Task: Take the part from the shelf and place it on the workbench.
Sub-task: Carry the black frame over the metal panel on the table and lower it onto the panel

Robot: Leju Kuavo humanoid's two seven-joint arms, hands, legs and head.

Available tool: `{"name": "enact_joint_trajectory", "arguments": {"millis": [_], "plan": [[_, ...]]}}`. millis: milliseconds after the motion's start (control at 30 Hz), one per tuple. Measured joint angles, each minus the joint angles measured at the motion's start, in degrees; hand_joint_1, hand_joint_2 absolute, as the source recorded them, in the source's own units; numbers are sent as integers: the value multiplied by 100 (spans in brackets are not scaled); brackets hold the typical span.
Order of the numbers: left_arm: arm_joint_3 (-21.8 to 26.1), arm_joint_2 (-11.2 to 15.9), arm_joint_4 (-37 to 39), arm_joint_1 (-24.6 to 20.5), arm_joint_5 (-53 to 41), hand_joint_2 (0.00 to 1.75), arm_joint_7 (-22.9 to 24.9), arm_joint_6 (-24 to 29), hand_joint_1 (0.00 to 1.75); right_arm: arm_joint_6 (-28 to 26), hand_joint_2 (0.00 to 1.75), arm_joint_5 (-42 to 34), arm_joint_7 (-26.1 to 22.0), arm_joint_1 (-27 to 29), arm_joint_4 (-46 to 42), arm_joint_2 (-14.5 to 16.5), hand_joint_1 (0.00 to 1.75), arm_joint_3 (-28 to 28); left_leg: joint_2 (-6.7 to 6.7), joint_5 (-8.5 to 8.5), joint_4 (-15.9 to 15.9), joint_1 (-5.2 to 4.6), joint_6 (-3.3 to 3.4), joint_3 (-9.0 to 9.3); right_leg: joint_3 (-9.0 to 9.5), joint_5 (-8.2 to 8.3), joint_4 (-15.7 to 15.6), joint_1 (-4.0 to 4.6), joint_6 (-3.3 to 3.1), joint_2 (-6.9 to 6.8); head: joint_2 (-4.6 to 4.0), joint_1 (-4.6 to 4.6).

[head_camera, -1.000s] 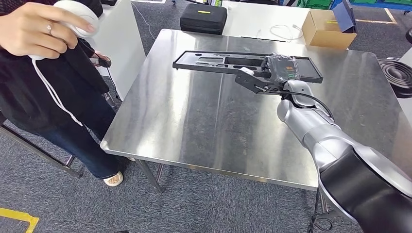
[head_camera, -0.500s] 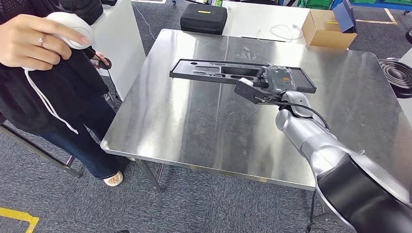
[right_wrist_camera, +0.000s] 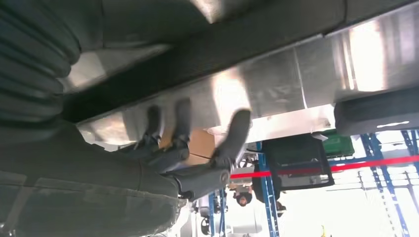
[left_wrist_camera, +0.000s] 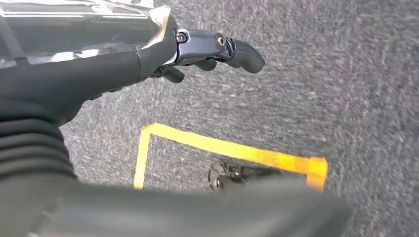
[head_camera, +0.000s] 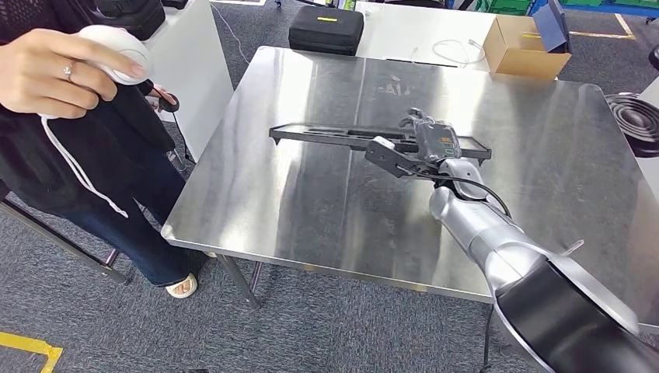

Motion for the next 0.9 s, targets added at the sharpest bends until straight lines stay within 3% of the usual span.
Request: {"name": "enact_joint_trajectory", "arguments": {"millis": [67, 900], "plan": [[1, 7, 0, 4, 42, 0, 15, 36, 0, -10, 0, 42, 13, 13, 0, 1, 0, -32, 1, 0, 0, 0, 0, 0, 0, 0, 0, 0, 0, 0, 0, 1], [8, 9, 1, 54, 120, 0, 62, 75, 0, 186, 0, 267, 145, -198, -25, -43, 0, -270, 0, 0, 0, 0, 0, 1, 1, 0, 0, 0, 0, 0, 0, -1]]}}
